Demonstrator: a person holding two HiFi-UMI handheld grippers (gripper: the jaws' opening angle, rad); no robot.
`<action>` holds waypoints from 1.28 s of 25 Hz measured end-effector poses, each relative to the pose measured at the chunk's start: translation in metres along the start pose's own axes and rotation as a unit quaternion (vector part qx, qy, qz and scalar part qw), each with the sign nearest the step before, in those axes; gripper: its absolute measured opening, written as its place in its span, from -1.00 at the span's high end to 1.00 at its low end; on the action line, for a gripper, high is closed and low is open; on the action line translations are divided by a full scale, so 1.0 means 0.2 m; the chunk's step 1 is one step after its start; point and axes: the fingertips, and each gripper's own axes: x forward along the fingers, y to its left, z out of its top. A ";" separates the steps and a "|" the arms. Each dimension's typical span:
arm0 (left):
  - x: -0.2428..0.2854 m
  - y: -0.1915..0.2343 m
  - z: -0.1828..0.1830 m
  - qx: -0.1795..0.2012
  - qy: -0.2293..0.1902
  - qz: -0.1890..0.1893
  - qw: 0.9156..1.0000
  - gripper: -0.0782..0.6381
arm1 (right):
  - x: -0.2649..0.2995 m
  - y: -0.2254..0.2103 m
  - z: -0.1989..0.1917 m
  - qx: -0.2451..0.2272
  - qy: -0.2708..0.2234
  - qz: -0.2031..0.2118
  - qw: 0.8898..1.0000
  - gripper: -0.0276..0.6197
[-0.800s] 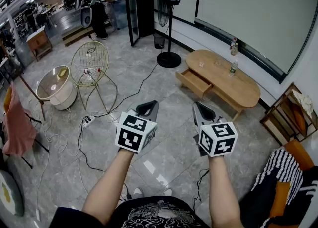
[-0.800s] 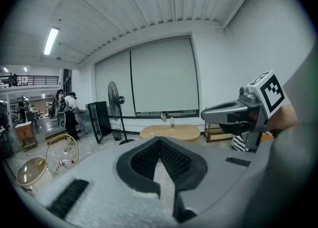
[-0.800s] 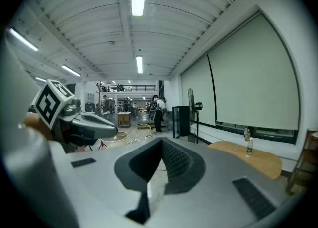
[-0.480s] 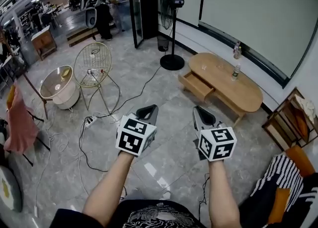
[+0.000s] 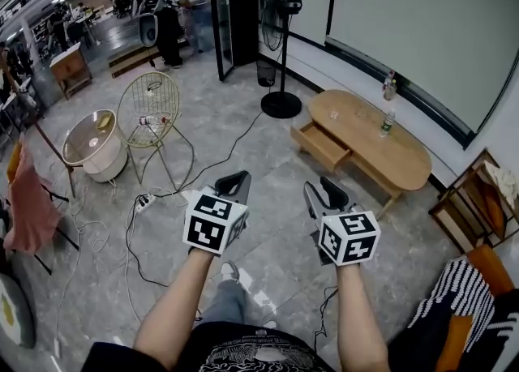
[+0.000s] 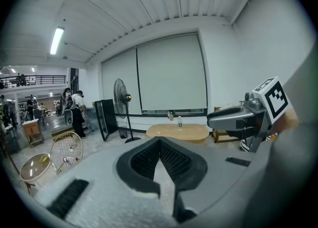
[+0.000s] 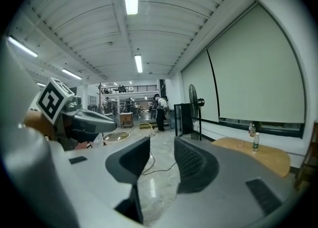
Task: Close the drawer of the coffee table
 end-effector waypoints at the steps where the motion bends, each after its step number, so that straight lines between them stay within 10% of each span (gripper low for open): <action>1: 0.04 0.04 0.00 0.000 -0.001 0.002 1.000 0.78 | 0.04 -0.02 0.00 0.000 0.000 0.000 1.000 0.42; 21: 1.18 1.17 0.19 0.012 0.003 -0.088 0.996 0.78 | 1.44 -0.37 0.18 0.018 0.030 -0.089 0.995 0.01; 32: 1.50 1.43 0.23 0.018 0.006 -0.146 0.989 0.78 | 1.80 -0.46 0.27 0.023 0.036 -0.142 0.989 -0.11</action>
